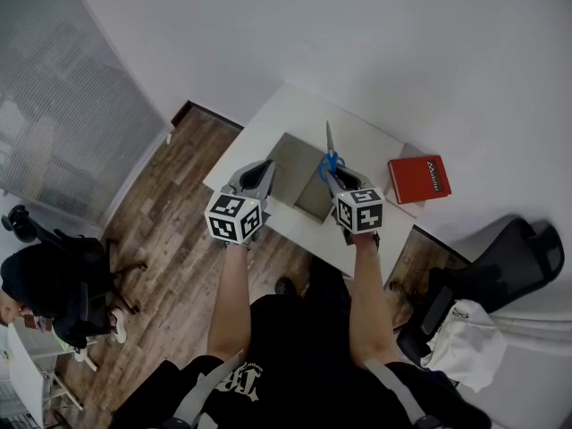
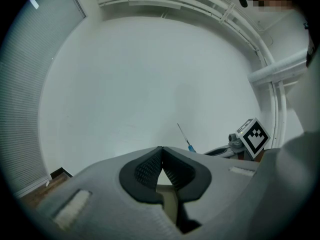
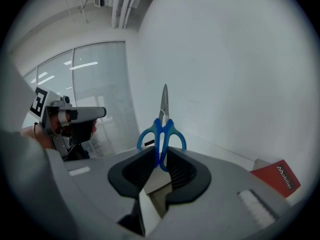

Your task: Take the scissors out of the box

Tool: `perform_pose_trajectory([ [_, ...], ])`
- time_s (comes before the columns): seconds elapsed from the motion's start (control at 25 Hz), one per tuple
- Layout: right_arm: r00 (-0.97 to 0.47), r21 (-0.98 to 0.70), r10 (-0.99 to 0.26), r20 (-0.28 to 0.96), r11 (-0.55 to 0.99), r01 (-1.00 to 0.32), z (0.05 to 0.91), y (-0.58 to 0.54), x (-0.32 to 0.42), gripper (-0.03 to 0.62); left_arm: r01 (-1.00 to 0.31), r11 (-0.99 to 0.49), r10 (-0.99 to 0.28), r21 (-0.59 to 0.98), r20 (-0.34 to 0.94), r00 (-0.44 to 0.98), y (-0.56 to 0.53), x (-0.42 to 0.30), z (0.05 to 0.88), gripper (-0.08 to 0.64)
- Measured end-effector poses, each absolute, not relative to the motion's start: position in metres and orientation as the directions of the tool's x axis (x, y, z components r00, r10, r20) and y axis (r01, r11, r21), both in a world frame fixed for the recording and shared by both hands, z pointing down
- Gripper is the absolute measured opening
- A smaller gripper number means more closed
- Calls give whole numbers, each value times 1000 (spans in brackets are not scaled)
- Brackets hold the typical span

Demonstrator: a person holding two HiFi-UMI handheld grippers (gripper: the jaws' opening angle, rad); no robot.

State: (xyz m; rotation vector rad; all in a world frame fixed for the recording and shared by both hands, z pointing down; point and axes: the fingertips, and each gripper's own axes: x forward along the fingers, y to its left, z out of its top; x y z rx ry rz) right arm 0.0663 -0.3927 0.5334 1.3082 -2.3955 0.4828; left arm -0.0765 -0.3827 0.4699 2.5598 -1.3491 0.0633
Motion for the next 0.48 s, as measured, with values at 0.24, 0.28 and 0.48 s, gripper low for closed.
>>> perform_pose_trajectory([
  [0.24,-505,-123,-722,472,513,-849,533,-393,68,78,-819,-541,-807,194,155,570,-383,-75,468,-2],
  [0.28,-504,-124,-723,472,512,-850,533,-393,69,79,-818,-541,-807,194,155,571,-383,-74,468,-2],
  [0.48,-503,-125,-724,473,510,-851,533,-395,71,78,-815,-545,-803,194,158,575,-386,-71,470,-2],
])
